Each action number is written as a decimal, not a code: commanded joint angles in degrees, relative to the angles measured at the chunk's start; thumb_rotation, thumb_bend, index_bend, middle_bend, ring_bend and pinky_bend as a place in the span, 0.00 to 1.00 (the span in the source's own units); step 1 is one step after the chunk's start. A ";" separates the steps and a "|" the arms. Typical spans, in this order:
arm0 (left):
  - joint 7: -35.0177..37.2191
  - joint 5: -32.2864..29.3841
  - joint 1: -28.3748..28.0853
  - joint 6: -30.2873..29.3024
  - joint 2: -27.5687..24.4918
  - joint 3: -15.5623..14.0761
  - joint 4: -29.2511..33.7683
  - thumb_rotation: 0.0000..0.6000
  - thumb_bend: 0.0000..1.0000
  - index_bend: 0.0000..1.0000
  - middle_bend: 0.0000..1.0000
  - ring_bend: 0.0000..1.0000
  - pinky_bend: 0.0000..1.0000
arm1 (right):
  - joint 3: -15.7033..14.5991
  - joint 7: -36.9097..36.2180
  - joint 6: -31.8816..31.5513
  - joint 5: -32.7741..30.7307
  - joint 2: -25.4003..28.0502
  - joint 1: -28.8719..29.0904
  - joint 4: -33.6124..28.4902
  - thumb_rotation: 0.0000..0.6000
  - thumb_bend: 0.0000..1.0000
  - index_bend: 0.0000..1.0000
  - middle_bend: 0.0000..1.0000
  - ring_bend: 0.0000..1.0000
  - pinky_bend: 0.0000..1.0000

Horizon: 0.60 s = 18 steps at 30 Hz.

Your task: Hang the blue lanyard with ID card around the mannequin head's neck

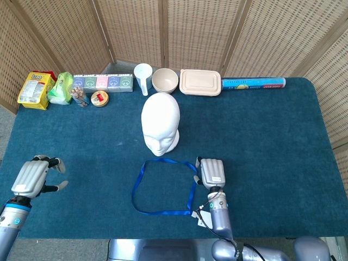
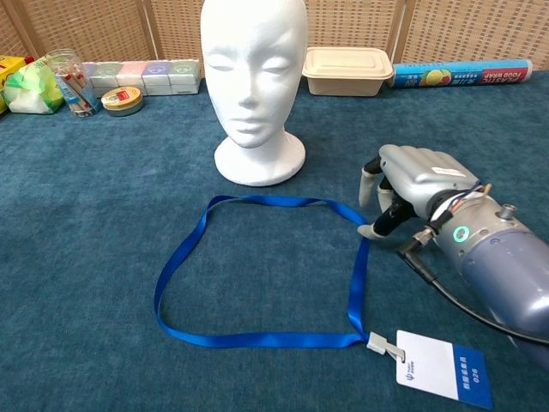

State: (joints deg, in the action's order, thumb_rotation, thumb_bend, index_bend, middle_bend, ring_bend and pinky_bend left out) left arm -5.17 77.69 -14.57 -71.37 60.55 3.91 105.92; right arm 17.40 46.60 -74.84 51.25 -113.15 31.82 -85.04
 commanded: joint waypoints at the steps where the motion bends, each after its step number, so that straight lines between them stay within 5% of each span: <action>1: -0.04 -0.03 -0.01 -0.02 -0.02 -0.02 0.05 1.00 0.20 0.54 0.54 0.46 0.28 | 0.20 -0.05 0.27 -0.52 -0.21 0.25 0.44 0.95 0.27 0.46 0.72 0.94 1.00; 18: 0.81 0.06 -0.11 -0.30 0.16 -0.26 -0.46 1.00 0.20 0.52 0.54 0.46 0.28 | 1.28 1.87 -1.89 -0.36 -0.22 2.59 -3.23 0.95 0.27 0.46 0.72 0.95 1.00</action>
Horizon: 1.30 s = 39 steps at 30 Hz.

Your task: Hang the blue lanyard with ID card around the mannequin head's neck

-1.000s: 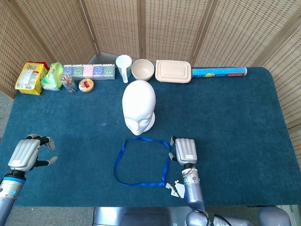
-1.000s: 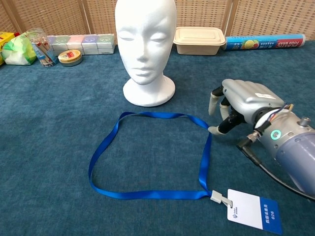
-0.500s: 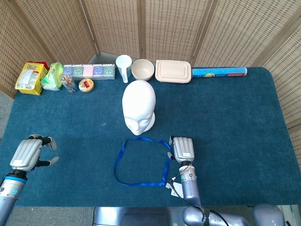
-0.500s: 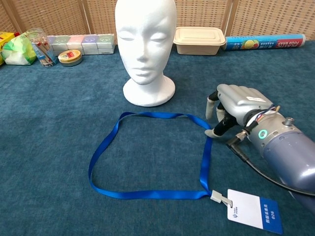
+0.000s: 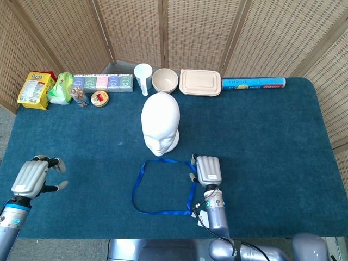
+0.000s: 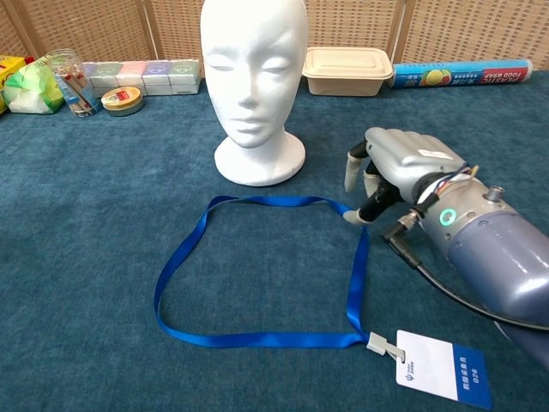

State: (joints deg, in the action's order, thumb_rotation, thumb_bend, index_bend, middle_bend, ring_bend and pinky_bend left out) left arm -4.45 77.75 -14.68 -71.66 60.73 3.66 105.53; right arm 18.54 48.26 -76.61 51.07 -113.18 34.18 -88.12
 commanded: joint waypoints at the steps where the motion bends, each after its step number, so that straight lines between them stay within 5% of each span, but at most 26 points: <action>1: 0.17 -0.02 0.00 -0.02 -0.03 -0.01 -0.15 1.00 0.20 0.52 0.54 0.46 0.28 | 0.19 0.31 -0.14 -0.36 -0.35 0.39 -0.19 0.95 0.28 0.46 0.72 0.95 1.00; 39: 0.57 0.27 -0.51 0.26 0.52 -0.45 -0.21 1.00 0.20 0.52 0.54 0.46 0.28 | -2.62 0.98 0.47 -3.46 0.53 0.37 4.29 0.95 0.31 0.47 0.72 0.95 1.00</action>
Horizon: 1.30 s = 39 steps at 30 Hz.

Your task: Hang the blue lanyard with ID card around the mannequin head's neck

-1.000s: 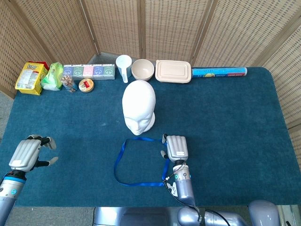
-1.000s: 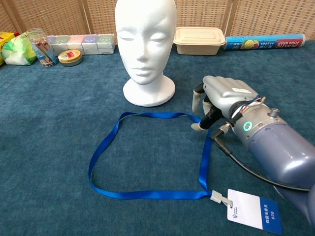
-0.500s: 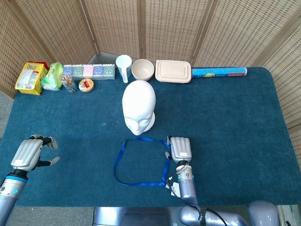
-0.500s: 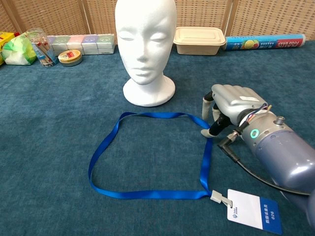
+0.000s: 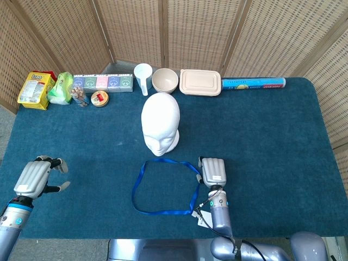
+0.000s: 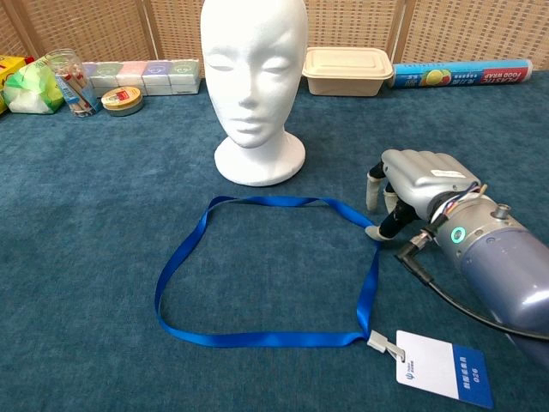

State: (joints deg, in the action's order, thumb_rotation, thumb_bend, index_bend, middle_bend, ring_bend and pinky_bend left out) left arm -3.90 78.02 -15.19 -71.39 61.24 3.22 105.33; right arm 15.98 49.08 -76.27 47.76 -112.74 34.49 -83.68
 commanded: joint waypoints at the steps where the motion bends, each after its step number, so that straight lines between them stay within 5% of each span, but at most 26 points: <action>1: 0.07 0.00 0.00 0.02 0.01 -0.03 -0.03 1.00 0.20 0.52 0.54 0.46 0.28 | -0.10 0.31 0.20 -0.20 0.12 0.13 -0.25 0.95 0.32 0.47 0.72 0.95 1.00; 39: 2.23 0.37 -0.21 0.50 0.16 -0.23 -1.11 1.00 0.20 0.52 0.54 0.46 0.28 | -0.50 2.10 0.58 -2.26 0.39 1.36 -0.86 0.95 0.44 0.52 0.69 0.95 1.00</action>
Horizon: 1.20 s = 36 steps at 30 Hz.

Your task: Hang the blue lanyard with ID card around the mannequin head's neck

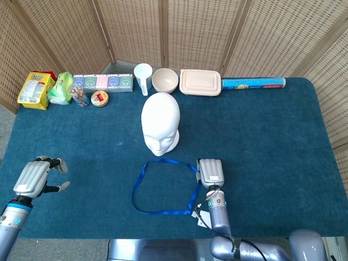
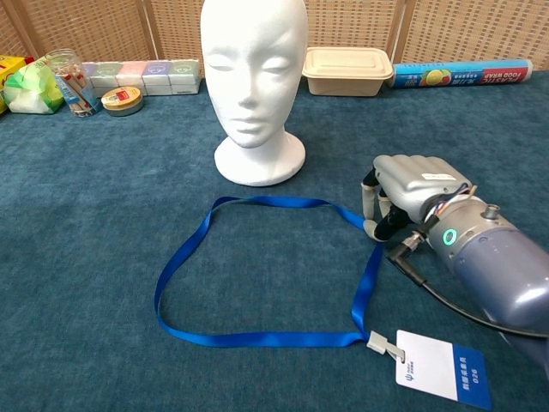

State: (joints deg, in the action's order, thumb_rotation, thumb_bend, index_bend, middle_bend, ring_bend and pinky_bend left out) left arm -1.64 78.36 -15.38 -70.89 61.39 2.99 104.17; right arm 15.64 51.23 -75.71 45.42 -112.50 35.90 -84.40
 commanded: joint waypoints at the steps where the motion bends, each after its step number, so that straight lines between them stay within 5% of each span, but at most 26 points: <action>1: -0.04 0.05 -0.04 0.01 0.01 0.00 0.09 1.00 0.20 0.52 0.54 0.46 0.28 | -0.22 -0.02 0.04 0.09 0.18 -0.03 -0.18 0.95 0.44 0.52 0.69 0.95 1.00; 18: 0.26 0.20 0.10 -0.25 -0.23 -0.09 0.13 1.00 0.20 0.50 0.54 0.46 0.29 | -0.51 0.91 0.27 -1.37 0.63 0.25 -0.97 0.93 0.43 0.46 0.67 0.94 1.00; 36: 1.32 0.65 0.62 -0.77 -0.55 -0.41 -0.23 1.00 0.20 0.50 0.54 0.46 0.29 | -0.45 2.27 -0.23 -1.46 -0.77 1.47 0.31 0.94 0.43 0.51 0.67 0.94 1.00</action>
State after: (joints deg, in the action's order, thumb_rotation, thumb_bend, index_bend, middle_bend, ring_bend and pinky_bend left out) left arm -0.38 79.00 -14.78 -71.66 60.85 2.59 103.97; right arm 15.16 53.32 -75.95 44.07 -113.19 37.26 -84.18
